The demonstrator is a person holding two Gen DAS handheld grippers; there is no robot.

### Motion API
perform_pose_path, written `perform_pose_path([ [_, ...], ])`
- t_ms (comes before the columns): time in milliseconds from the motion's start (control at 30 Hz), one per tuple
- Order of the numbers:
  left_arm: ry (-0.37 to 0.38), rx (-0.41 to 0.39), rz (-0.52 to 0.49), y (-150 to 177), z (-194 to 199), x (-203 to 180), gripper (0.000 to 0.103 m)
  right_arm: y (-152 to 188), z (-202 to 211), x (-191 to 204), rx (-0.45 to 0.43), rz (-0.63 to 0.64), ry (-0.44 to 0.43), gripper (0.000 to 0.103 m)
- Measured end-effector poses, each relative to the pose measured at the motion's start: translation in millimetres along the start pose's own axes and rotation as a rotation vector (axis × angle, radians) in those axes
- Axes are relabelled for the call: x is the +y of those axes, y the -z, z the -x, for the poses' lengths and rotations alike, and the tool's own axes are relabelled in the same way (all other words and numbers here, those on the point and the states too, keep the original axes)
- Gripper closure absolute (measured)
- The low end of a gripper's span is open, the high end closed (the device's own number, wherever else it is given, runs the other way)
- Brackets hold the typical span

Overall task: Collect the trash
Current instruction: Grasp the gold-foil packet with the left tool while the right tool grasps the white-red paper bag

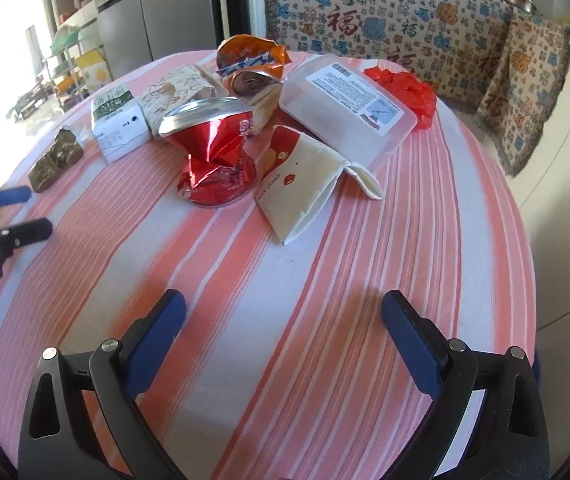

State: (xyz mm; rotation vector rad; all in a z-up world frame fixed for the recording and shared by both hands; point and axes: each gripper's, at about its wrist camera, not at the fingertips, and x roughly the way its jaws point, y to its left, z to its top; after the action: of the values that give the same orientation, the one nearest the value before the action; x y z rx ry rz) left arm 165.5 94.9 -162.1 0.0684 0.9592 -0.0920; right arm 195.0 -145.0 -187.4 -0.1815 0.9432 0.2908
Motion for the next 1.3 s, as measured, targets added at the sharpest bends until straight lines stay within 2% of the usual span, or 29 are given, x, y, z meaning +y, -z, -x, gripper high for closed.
perform_pose_path([
  [167,0.025,-0.006,-0.025,-19,-14,11,0.0,-19,-15,-13,-0.011,0.075,-0.039,0.002],
  [300,0.034,-0.008,-0.031,-27,-21,14,0.0,-37,-25,-18,-0.038,0.139,-0.057,0.004],
  [400,0.035,-0.009,-0.031,-27,-22,15,0.0,-45,-31,-20,-0.046,0.171,-0.102,0.017],
  [467,0.036,-0.009,-0.03,-26,-21,15,0.0,-50,-33,-23,-0.043,0.161,-0.139,0.038],
  [500,0.035,-0.009,-0.029,-26,-21,15,0.0,-50,-32,-23,-0.043,0.16,-0.138,0.043],
  [567,0.036,-0.009,-0.029,-26,-21,15,0.0,-48,-29,-22,-0.039,0.148,-0.139,0.061],
  [733,0.043,-0.013,-0.03,-25,-18,15,0.003,-33,-15,-11,-0.038,0.124,-0.128,0.073],
  [900,0.063,-0.045,-0.074,-23,-10,5,0.031,-10,2,-3,-0.032,0.092,-0.144,0.073],
  [967,0.076,-0.052,-0.086,-22,-7,-1,0.05,-2,8,0,-0.035,0.086,-0.148,0.073],
  [1000,0.071,-0.053,-0.089,-21,-6,-3,0.05,1,10,1,-0.037,0.085,-0.146,0.072],
  [1033,0.067,-0.055,-0.091,-20,-5,-4,0.053,3,11,1,-0.04,0.088,-0.14,0.067],
  [1067,0.075,-0.054,-0.09,-20,-4,-6,0.062,4,12,2,-0.042,0.092,-0.134,0.062],
  [1100,0.089,-0.052,-0.085,-19,-3,-7,0.062,4,12,2,-0.04,0.094,-0.133,0.06],
  [1167,0.096,-0.045,-0.083,-14,2,-9,0.062,2,11,1,-0.031,0.09,-0.138,0.042],
  [1200,0.103,-0.042,-0.085,-10,5,-9,0.062,0,11,0,-0.028,0.086,-0.144,0.038],
  [1300,0.12,-0.036,-0.084,1,14,-9,0.062,-2,14,0,-0.027,0.093,-0.15,0.035],
])
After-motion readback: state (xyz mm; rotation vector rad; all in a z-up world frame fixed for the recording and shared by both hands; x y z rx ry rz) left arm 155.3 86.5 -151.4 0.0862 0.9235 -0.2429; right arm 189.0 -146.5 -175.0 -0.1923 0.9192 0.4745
